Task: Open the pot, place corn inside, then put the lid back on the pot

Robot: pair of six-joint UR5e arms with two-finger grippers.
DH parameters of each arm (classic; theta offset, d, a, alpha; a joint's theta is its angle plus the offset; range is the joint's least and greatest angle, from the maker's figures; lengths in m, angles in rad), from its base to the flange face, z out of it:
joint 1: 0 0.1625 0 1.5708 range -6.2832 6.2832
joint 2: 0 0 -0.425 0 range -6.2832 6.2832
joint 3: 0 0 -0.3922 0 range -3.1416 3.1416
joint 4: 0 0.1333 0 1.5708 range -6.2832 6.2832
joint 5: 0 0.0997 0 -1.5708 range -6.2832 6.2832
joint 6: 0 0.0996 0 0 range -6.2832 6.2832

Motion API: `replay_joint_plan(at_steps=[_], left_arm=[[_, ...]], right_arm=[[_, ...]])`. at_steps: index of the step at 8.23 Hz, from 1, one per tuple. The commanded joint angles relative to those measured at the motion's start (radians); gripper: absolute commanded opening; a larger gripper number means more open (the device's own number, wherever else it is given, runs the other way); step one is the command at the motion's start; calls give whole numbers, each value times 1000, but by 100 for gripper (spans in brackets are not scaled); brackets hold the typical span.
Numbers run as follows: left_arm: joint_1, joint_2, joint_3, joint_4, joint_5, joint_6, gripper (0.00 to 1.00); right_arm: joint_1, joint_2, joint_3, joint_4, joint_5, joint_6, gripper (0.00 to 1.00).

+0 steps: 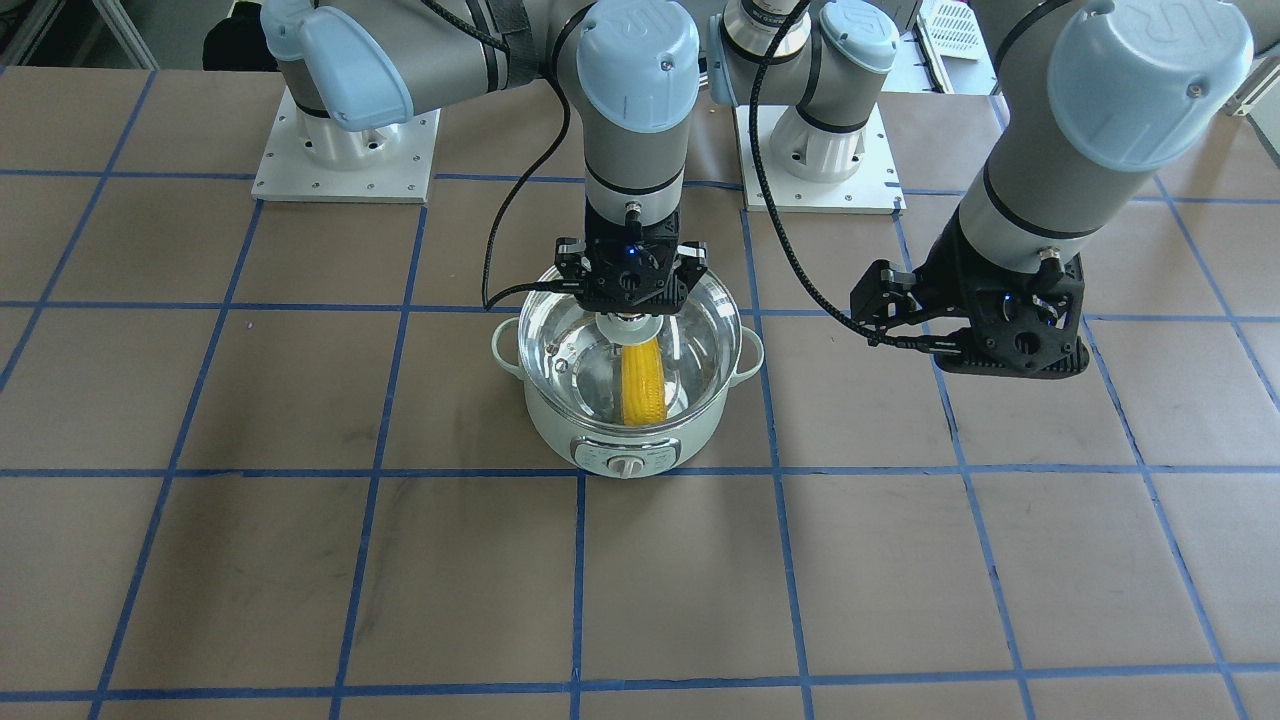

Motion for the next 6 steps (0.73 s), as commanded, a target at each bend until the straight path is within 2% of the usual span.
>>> replay_joint_plan(at_steps=[1, 6], left_arm=[[-1, 0, 0, 0, 0, 4, 100], [-2, 0, -3, 2, -2, -12, 100]], right_arm=[[3, 2, 25, -11, 0, -5, 26], [3, 5, 45, -25, -5, -17, 26]])
